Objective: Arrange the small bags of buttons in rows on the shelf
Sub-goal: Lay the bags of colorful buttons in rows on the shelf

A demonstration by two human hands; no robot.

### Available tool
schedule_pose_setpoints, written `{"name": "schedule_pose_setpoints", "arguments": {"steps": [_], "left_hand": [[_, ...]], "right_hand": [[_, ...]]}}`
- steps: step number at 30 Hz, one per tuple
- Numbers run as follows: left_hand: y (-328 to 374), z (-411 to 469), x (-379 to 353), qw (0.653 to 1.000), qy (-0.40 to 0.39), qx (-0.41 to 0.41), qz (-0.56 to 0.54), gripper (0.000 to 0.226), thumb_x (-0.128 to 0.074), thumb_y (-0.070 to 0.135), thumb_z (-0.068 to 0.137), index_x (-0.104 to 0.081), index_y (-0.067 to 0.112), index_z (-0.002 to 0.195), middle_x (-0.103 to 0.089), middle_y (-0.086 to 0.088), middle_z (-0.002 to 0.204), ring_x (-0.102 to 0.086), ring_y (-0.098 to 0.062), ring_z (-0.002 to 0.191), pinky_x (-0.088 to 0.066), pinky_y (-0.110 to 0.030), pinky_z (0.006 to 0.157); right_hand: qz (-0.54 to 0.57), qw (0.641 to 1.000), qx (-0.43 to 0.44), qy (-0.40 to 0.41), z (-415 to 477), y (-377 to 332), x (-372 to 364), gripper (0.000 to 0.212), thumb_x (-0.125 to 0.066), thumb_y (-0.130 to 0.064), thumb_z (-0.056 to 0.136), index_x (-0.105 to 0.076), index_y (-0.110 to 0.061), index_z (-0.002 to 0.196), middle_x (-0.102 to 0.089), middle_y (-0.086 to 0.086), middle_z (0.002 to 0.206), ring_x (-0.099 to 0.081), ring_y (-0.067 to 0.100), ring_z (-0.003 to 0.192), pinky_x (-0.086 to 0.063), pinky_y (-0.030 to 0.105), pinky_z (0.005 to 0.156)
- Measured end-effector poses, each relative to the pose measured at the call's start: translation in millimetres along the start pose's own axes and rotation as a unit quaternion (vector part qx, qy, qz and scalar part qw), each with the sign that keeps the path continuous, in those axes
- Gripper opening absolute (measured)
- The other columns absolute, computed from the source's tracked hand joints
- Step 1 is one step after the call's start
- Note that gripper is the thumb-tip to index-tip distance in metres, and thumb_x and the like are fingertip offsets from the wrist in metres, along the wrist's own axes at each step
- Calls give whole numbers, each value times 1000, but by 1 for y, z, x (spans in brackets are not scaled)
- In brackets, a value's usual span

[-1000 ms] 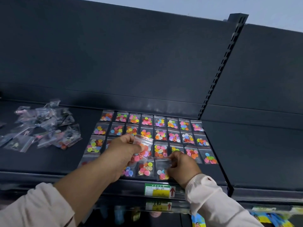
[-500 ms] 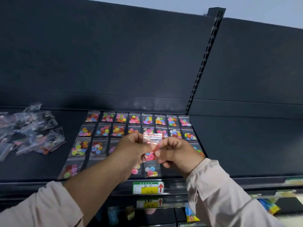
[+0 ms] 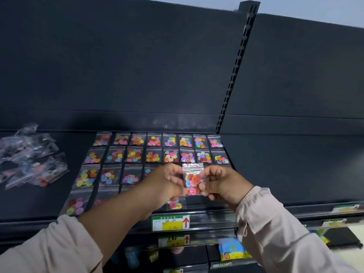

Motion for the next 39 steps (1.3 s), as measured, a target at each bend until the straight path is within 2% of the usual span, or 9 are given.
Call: {"name": "schedule_pose_setpoints", "arguments": {"steps": [3,6,10,14,18,21,28,32,39], "left_hand": [[-7,3,5,992,36,-31,119,36,-61,7,89,-52,22,120,-61,3,107,-60,-13,94,-51,-24,77],[-10,-1,6,948,63,-115,290,32,-53,16,95,-51,23,125,-55,5,120,-53,-10,106,-47,-24,88],[-16,-6,-9,870,22,-209,446,32,-44,27,98,-52,25,129,-50,8,128,-40,-11,117,-33,-26,101],[-28,-7,-16,827,-7,-209,522,41,-37,41,99,-44,28,137,-40,12,140,-31,-11,129,-20,-28,109],[-32,-8,-18,822,-26,-199,533,46,-35,44,99,-39,28,141,-32,11,148,-24,-11,136,-12,-27,110],[-32,-9,-17,822,-30,-199,533,47,-36,45,98,-39,28,141,-33,10,148,-25,-11,135,-12,-27,110],[-32,-12,-17,823,-38,-199,530,47,-37,43,98,-39,27,142,-31,10,149,-23,-10,136,-9,-25,110],[-30,-12,-15,828,-39,-203,522,47,-38,43,98,-37,28,143,-32,10,148,-23,-10,137,-10,-25,109],[-18,-17,15,838,31,-200,507,47,-39,43,98,-35,30,143,-29,12,150,-21,-9,137,-10,-28,111]], "right_hand": [[-76,996,-27,29,4,13,10,23,-58,14,81,-58,-9,80,-59,5,59,-53,10,44,-38,19,40],[-176,981,-42,66,9,23,18,24,-60,12,80,-56,-11,75,-57,6,62,-54,6,42,-40,16,40],[-353,928,3,121,13,19,19,30,-73,-10,76,-49,-25,64,-58,-4,66,-57,15,68,-47,17,64],[-439,888,3,137,6,18,17,20,-72,-30,75,-56,-24,85,-66,-1,84,-62,19,81,-50,24,76],[-483,861,49,151,0,9,14,19,-69,-28,78,-55,-25,91,-61,-4,86,-58,17,79,-45,23,71],[-457,876,107,112,2,4,3,4,-66,-22,83,-64,-24,86,-56,-7,87,-58,12,78,-43,17,74],[-484,871,80,38,9,14,-12,19,-59,-19,87,-69,-23,102,-63,-1,106,-60,16,99,-44,20,87],[-490,871,23,22,15,15,-13,21,-60,-18,88,-67,-22,107,-57,-6,98,-62,16,99,-43,18,93],[-504,850,117,94,9,-17,-22,14,-58,-21,87,-64,-23,98,-56,-3,104,-60,18,91,-45,20,81]]}}
Point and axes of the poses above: each hand's wrist, its own z-axis towards the middle knuckle, its own x-axis out of the back of the hand, y = z × x, the point moved 7 cm from there along z, towards the middle knuckle
